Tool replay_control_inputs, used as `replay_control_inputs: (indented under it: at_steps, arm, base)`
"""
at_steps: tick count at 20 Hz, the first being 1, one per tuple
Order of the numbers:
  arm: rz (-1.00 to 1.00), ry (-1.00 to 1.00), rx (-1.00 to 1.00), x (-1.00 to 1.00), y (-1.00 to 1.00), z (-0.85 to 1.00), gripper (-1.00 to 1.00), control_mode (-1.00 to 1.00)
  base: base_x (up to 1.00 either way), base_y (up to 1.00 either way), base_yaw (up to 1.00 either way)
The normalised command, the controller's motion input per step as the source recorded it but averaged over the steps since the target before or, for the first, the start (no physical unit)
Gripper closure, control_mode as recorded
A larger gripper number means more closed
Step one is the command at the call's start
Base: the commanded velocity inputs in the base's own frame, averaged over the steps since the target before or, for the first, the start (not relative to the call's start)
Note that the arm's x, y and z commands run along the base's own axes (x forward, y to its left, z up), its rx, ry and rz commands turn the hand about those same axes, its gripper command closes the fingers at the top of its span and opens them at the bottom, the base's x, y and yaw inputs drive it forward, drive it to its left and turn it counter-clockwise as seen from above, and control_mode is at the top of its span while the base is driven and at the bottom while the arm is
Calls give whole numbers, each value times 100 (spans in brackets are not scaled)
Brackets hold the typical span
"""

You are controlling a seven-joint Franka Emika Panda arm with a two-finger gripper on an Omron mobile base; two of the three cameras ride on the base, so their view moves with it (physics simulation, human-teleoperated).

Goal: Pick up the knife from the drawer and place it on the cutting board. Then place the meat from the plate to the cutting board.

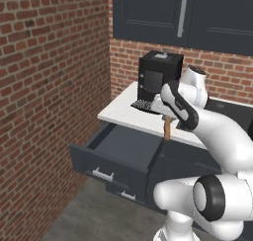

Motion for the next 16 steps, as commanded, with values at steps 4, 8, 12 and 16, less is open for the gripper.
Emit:
replay_control_inputs:
  at_steps: [4,8,12,16]
  arm:
    - [0,0,1,0,-3,0,100,-100]
    - [0,0,0,0,0,0,100,100]
    - [0,0,0,0,0,0,100,100]
    - [0,0,0,0,0,0,100,100]
  base:
    - [0,0,0]
    - [0,0,0]
    - [-32,-8,0]
    - [-62,-22,-1]
